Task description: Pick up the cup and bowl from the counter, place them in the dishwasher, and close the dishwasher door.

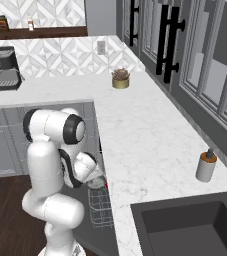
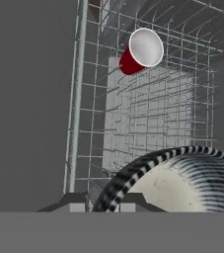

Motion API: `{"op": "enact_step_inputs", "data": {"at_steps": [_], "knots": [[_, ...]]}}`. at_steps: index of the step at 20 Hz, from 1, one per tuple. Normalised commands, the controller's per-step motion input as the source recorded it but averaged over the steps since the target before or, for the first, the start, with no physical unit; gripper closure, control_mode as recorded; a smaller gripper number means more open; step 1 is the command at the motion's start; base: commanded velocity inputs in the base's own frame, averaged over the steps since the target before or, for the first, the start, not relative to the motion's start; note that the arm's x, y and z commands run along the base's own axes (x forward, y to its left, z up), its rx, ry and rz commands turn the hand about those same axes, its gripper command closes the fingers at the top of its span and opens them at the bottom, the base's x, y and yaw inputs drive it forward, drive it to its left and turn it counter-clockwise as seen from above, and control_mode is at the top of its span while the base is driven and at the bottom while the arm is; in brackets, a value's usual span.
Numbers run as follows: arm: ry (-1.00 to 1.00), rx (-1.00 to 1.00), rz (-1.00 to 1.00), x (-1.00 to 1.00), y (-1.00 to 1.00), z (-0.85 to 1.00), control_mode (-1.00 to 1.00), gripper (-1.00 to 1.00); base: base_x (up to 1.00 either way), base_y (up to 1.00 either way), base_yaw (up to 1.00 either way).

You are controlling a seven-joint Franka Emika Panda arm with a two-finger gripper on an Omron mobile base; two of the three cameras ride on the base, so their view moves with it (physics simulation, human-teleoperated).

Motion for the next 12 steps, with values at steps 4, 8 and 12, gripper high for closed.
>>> {"op": "enact_step_inputs", "data": {"at_steps": [4,8,12], "knots": [[-0.07,-0.06,-0.05,0.00,-0.07,-0.77,-1.00,1.00,0.00,0.00,0.00],[-0.03,-0.01,-0.05,0.06,-0.16,-0.56,-1.00,1.00,0.00,0.00,0.00],[0.00,0.00,-0.05,0.25,-0.26,-0.36,-1.00,1.00,0.00,0.00,0.00]]}}
